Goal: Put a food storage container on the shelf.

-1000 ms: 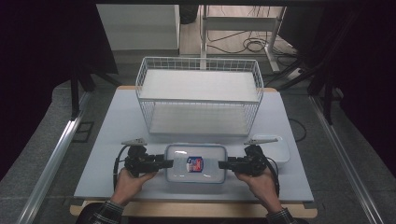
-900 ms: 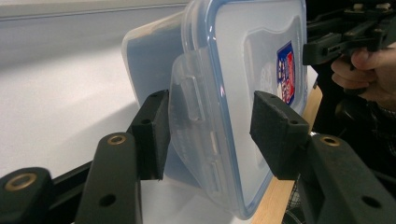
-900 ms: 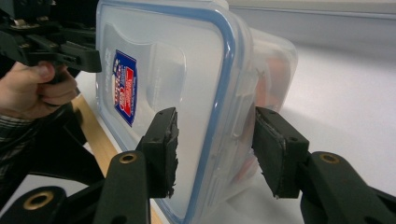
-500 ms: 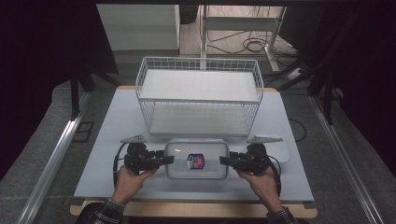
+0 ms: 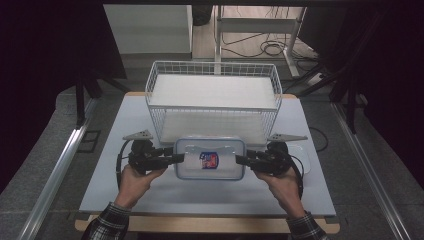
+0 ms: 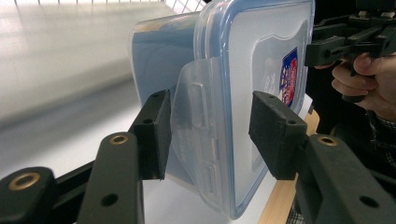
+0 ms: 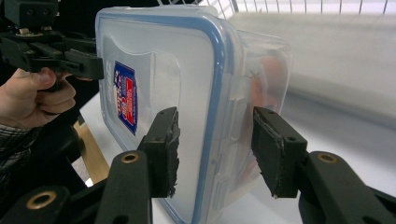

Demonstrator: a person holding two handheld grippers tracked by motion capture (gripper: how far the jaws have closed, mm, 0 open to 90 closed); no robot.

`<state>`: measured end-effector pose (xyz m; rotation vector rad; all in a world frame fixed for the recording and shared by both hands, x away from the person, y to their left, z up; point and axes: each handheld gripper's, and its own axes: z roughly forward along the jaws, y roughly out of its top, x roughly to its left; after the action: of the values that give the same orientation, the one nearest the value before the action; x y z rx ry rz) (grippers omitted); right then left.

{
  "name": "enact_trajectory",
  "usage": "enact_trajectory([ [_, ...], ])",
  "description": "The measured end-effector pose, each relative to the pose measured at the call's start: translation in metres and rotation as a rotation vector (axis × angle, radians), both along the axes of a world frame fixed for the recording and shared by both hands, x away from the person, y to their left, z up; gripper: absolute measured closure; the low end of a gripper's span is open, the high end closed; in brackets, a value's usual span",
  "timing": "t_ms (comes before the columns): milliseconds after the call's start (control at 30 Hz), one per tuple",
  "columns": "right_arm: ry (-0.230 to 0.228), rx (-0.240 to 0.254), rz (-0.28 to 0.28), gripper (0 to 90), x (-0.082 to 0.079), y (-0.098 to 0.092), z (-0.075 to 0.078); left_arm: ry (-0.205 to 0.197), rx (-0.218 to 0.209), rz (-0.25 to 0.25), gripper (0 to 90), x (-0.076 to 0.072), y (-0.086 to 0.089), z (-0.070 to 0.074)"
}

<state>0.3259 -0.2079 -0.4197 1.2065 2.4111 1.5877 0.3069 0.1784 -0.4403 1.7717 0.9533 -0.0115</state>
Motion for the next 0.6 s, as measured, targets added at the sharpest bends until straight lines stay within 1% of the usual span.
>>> enact_trajectory([
  [33, 0.0, 0.0, 0.0, 52.5, 0.0, 0.0, 0.0, -0.006, 0.003, -0.002, 50.1, 0.001, 0.0, 0.005],
  [67, -0.006, 0.002, 0.0, 52.5, 0.001, 0.0, 0.004, -0.012, 0.004, -0.002, 50.1, 0.003, 0.0, 0.009],
  [100, -0.015, 0.008, -0.001, 52.6, 0.004, -0.001, 0.012, -0.019, 0.006, -0.005, 50.1, 0.005, 0.0, 0.014],
  [133, -0.021, 0.012, -0.003, 52.6, 0.005, -0.001, 0.015, -0.028, 0.007, -0.005, 50.1, 0.007, -0.001, 0.021],
  [167, -0.021, 0.012, -0.003, 52.6, 0.005, -0.001, 0.015, -0.028, 0.007, -0.005, 50.1, 0.007, -0.001, 0.021],
  [233, -0.029, 0.018, -0.002, 52.7, 0.008, -0.001, 0.022, -0.039, 0.007, -0.004, 50.2, 0.011, 0.0, 0.029],
  [267, -0.034, 0.024, -0.002, 52.9, 0.011, -0.002, 0.027, -0.042, 0.005, -0.005, 50.4, 0.013, 0.0, 0.032],
  [367, -0.04, 0.036, -0.002, 53.2, 0.016, -0.002, 0.035, -0.054, -0.003, -0.007, 50.7, 0.019, 0.002, 0.043],
  [400, -0.04, 0.036, -0.002, 53.2, 0.016, -0.002, 0.035, -0.054, -0.003, -0.007, 50.7, 0.019, 0.002, 0.043],
  [467, -0.058, 0.031, -0.003, 53.2, 0.02, 0.0, 0.046, -0.058, -0.007, -0.007, 50.7, 0.024, 0.003, 0.051],
  [533, -0.063, 0.032, -0.006, 53.2, 0.022, 0.001, 0.049, -0.057, -0.007, -0.007, 50.7, 0.025, 0.004, 0.053],
  [567, -0.072, 0.032, -0.007, 53.1, 0.025, 0.002, 0.056, -0.06, -0.011, -0.006, 50.7, 0.028, 0.004, 0.057],
  [600, -0.072, 0.032, -0.007, 53.1, 0.025, 0.002, 0.056, -0.06, -0.011, -0.006, 50.7, 0.028, 0.004, 0.057],
])
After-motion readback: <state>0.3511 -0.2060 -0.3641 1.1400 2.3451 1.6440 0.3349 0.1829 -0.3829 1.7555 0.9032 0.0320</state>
